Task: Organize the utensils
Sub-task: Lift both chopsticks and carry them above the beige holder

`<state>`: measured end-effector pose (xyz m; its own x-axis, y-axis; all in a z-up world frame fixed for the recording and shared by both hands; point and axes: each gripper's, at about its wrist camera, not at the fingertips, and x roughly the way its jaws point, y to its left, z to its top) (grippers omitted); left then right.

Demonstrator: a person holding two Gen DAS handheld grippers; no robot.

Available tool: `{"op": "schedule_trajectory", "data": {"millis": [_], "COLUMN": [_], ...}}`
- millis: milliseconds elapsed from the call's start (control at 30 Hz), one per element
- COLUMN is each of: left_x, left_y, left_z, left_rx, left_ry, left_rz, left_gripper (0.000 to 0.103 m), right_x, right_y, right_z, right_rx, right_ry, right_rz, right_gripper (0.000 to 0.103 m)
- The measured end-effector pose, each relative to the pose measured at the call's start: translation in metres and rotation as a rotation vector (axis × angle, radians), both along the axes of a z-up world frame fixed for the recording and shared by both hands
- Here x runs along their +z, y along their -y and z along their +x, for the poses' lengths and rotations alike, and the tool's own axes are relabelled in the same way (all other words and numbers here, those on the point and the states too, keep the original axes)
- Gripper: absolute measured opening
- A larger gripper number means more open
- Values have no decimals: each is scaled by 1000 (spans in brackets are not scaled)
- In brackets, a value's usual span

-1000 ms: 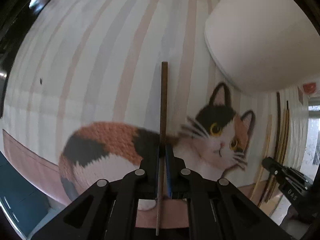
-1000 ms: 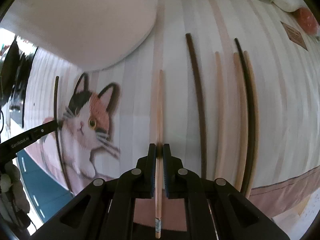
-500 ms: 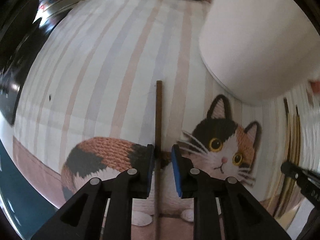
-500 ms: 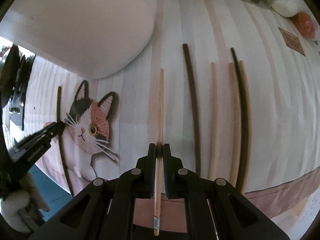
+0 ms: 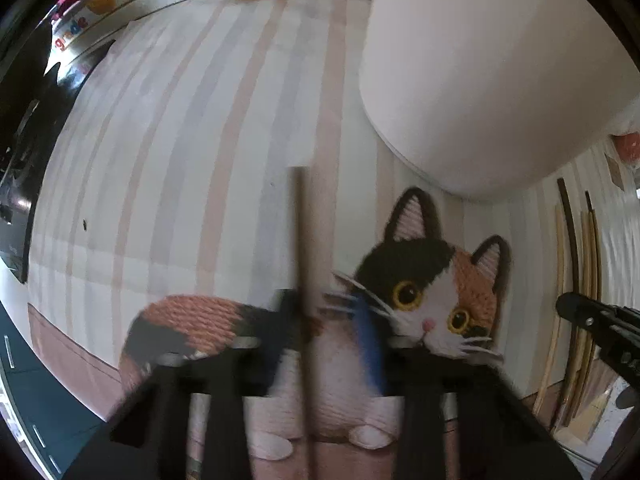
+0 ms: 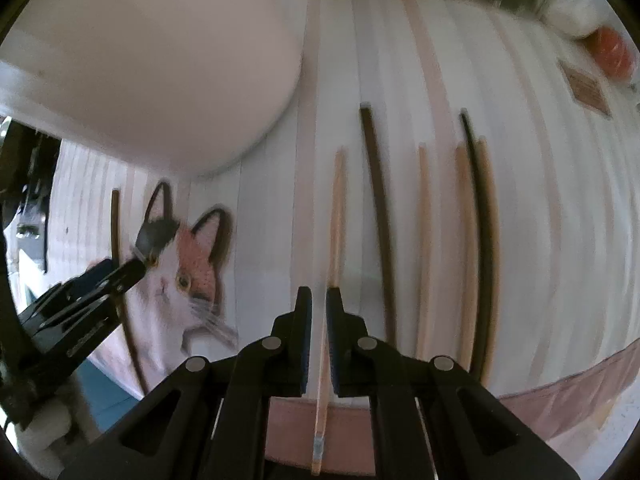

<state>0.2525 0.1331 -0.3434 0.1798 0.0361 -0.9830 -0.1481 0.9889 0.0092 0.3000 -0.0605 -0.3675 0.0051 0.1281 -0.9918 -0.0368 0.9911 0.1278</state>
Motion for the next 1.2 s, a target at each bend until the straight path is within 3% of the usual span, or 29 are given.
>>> {"op": "schedule_trajectory", "data": {"millis": [133, 167, 300, 467, 767, 1200], "left_x": [3, 10, 17, 47, 107, 224], "left_y": [-6, -10, -18, -25, -26, -36], "left_z": [6, 12, 13, 0, -20, -20], "left_rx": [11, 13, 30, 30, 54, 88], "left_ry": [-7, -7, 10, 53, 193, 451], "left_rz": [-12, -13, -10, -11, -27, -3], "left_gripper": [4, 4, 4, 4, 4, 4], "right_x": [3, 4, 7, 40, 99, 183], "right_y": [-7, -7, -3, 14, 38, 48], "right_z": [3, 5, 11, 8, 0, 8], "right_rx": [21, 17, -10, -37, -46, -85], "right_ry": [26, 23, 21, 94, 240, 504], "right_rz": [-32, -32, 30, 124, 181, 238], "right_gripper": [11, 7, 6, 6, 6, 6]}}
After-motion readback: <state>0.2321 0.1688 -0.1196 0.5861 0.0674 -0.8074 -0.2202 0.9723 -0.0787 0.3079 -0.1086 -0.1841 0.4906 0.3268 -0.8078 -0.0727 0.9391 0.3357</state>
